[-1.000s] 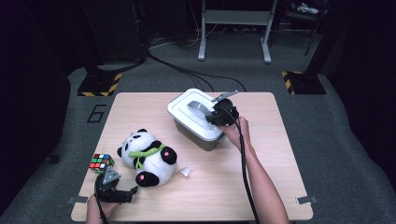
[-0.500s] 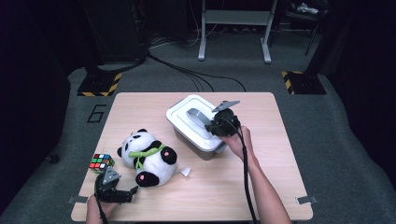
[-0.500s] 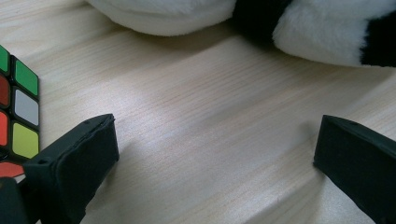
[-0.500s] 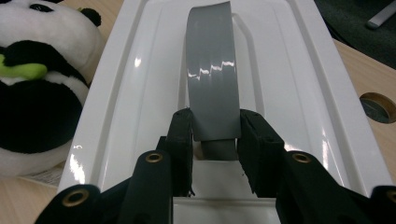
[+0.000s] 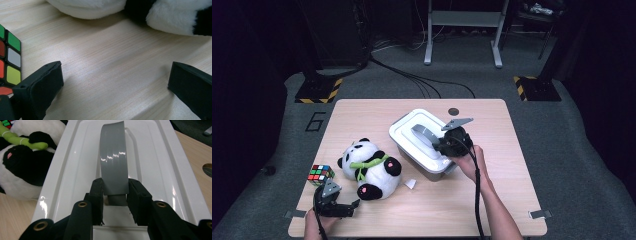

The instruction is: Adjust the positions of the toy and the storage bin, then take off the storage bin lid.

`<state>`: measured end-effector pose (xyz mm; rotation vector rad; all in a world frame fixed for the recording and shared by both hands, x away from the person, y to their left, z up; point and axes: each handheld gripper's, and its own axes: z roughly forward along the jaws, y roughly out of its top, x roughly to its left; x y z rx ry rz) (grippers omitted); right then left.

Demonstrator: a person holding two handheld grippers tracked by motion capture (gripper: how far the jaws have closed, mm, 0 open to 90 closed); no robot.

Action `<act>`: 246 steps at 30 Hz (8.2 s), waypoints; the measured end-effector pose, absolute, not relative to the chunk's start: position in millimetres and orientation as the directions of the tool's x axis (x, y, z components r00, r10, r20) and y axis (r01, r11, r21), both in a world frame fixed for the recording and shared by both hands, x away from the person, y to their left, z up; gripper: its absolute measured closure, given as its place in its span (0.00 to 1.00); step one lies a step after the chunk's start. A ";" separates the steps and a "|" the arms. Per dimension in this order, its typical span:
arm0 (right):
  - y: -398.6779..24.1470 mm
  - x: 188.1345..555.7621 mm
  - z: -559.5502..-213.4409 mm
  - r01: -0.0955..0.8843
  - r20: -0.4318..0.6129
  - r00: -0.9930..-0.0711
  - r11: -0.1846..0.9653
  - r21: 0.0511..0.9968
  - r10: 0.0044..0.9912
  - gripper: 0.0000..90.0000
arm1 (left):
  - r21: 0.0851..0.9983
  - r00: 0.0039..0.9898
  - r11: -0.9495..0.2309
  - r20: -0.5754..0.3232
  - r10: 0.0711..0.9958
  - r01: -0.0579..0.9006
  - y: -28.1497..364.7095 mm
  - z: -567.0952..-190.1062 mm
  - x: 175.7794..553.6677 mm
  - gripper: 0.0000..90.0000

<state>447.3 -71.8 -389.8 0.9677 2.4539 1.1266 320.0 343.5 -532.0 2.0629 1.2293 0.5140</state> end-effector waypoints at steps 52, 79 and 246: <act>-24.3 457.7 -367.5 0.407 -0.087 -0.736 0.541 0.736 0.671 0.74 | 0.715 0.481 -0.332 -0.006 0.877 0.615 343.7 -531.7 320.0 0.00; -40.3 453.2 -344.1 0.395 -0.095 -0.705 0.500 0.771 0.703 0.74 | 0.715 0.480 -0.331 -0.007 0.877 0.615 343.7 -531.7 320.0 0.00; -218.0 519.2 -460.8 0.722 0.113 -0.276 0.129 0.680 0.954 0.00 | 0.712 0.486 -0.341 0.000 0.874 0.614 344.1 -531.0 320.5 0.00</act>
